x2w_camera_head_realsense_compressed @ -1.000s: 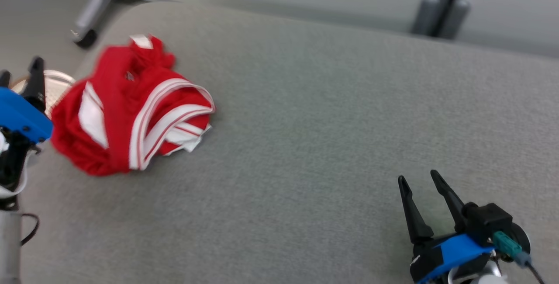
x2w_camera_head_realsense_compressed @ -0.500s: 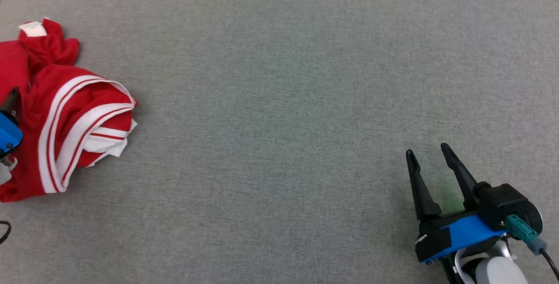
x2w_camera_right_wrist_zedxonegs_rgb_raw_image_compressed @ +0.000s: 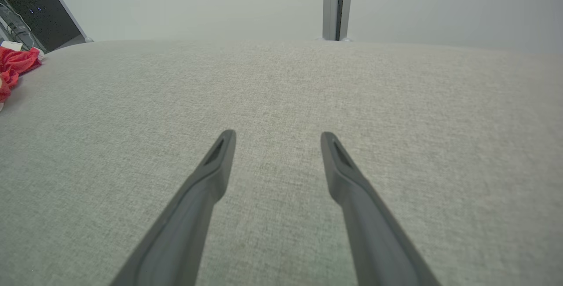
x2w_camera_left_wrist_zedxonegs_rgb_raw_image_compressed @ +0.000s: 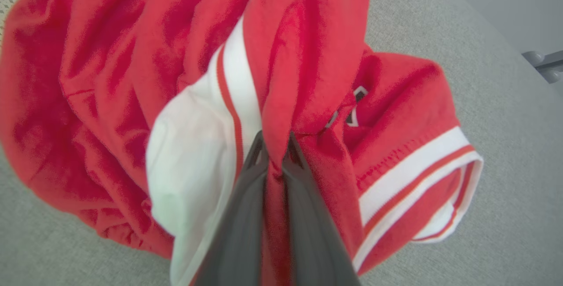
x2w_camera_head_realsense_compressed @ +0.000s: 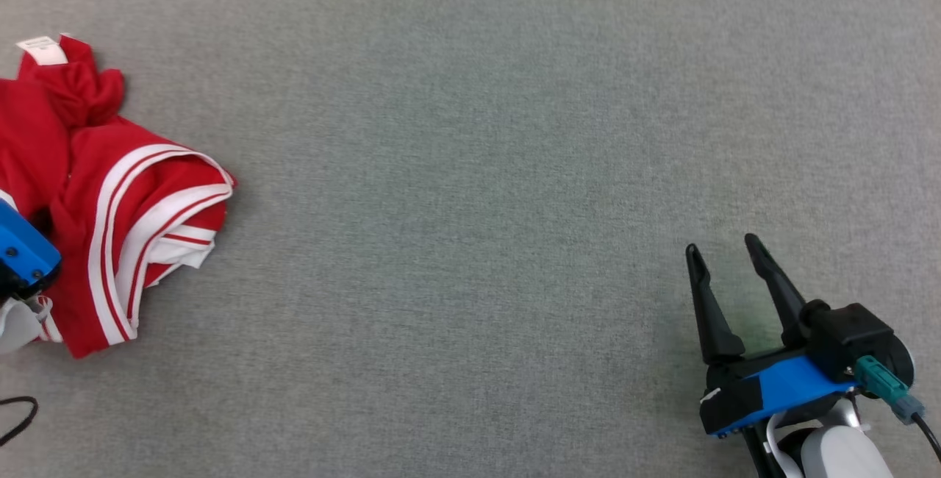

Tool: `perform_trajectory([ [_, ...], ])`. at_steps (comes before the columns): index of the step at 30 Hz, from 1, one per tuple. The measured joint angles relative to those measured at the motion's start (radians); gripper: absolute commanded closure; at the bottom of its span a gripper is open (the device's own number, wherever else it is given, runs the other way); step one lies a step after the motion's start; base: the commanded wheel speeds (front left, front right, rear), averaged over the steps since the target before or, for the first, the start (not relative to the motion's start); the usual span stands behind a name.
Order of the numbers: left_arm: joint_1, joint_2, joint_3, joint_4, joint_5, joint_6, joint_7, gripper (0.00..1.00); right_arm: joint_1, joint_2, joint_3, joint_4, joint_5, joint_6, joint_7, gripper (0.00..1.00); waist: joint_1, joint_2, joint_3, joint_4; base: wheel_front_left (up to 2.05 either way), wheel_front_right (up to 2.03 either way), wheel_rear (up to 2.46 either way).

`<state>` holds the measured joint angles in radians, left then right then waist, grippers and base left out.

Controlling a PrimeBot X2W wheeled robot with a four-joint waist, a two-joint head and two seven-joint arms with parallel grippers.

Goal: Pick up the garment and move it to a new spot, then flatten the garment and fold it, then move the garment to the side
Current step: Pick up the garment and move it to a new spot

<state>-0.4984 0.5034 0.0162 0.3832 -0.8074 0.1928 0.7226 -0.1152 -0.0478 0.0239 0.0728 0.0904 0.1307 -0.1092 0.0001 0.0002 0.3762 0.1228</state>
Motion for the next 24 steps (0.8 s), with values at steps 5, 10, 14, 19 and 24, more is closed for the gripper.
perform_trajectory([
  [5,-0.024,0.026,-0.004,-0.074,0.013,-0.033,-0.026,1.0,0.0,0.0,0.013,0.034,0.023,0.0,-0.017,0.0,-0.0002,-0.0002,-0.059,0.026,0.0,0.0,0.0],
  [10,-0.078,0.062,-0.03,-0.142,0.038,-0.062,-0.029,1.0,0.003,0.0,0.033,0.079,0.062,0.0,-0.043,0.0,-0.0003,-0.0002,-0.133,0.04,0.0,0.0,0.0],
  [14,-0.127,0.077,-0.057,-0.211,0.059,-0.075,-0.017,1.0,0.015,0.0,0.051,0.124,0.098,0.0,-0.073,0.0,-0.0003,-0.0003,-0.194,0.03,0.0,0.0,0.0],
  [19,-0.21,0.056,-0.109,-0.272,0.071,-0.105,-0.008,1.0,0.035,0.0,0.065,0.175,0.136,0.0,-0.097,0.0,-0.0002,-0.0003,-0.265,-0.002,0.0,0.0,0.0],
  [24,-0.299,-0.016,-0.168,-0.312,0.067,-0.127,-0.012,1.0,0.052,0.0,0.063,0.203,0.145,0.0,-0.113,0.0,-0.0003,-0.0003,-0.318,-0.056,0.0,0.0,0.0],
])
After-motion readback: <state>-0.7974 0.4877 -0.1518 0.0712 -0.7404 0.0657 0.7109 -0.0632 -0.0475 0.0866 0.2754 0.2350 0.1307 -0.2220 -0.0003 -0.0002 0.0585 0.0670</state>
